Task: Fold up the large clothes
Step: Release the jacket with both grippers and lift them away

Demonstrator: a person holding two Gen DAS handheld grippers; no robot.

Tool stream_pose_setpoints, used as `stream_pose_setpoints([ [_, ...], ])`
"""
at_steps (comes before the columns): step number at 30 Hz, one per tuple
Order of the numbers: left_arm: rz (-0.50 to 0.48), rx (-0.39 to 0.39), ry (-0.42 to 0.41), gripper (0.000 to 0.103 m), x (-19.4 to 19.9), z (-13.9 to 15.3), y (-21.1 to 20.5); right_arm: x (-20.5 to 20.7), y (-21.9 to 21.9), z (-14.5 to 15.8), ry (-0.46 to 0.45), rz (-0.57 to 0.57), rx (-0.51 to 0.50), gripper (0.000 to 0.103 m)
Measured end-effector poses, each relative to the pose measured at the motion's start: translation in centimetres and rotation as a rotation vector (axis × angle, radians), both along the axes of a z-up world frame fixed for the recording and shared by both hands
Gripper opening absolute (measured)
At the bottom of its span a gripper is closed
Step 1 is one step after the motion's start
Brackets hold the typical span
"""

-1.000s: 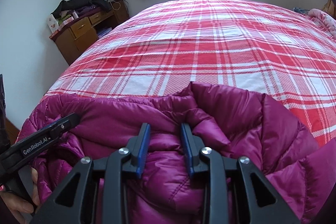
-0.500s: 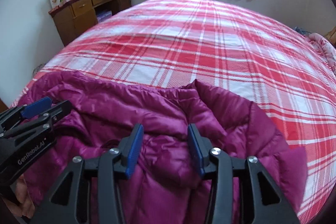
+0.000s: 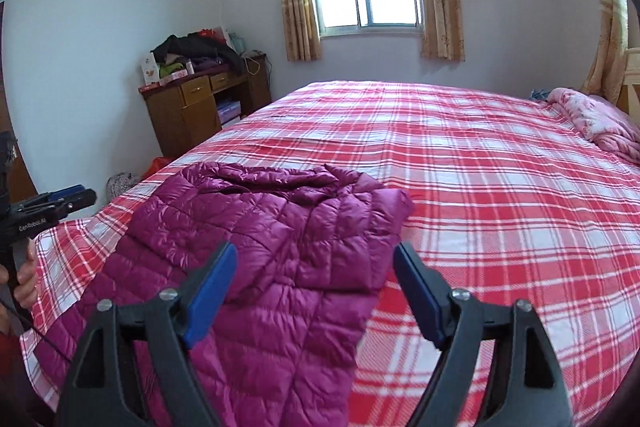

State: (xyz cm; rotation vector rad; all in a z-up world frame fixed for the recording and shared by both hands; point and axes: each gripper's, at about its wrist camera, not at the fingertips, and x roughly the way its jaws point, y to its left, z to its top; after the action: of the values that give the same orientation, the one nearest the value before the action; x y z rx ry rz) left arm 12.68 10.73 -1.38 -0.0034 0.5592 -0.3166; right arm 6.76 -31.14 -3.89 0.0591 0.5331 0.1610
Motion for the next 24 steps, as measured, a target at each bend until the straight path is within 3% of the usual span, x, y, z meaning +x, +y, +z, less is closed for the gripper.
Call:
stream_pose_setpoints([
  [5, -0.043, -0.087, 0.041, 0.068, -6.8, -1.0, 4.9, -6.7, -2.6, -0.4, 0.021, -0.025, 0.021, 0.087],
  [10, -0.006, -0.015, 0.086, 0.068, -11.5, -5.1, 6.6, -10.8, -2.6, -2.7, 0.083, -0.023, 0.03, 0.087],
  [15, -0.044, 0.017, 0.193, 0.068, -12.3, -8.7, 6.8, -13.3, -1.5, -5.9, 0.151, -0.028, -0.005, 0.087],
  [20, -0.083, 0.023, 0.23, 0.068, -13.3, -10.9, 6.9, -14.7, -1.3, -8.8, 0.213, -0.056, 0.04, 0.087],
  [24, -0.043, 0.061, 0.266, 0.068, -13.0, -12.4, 7.4, -14.7, -1.1, -10.1, 0.253, -0.075, 0.055, 0.087],
])
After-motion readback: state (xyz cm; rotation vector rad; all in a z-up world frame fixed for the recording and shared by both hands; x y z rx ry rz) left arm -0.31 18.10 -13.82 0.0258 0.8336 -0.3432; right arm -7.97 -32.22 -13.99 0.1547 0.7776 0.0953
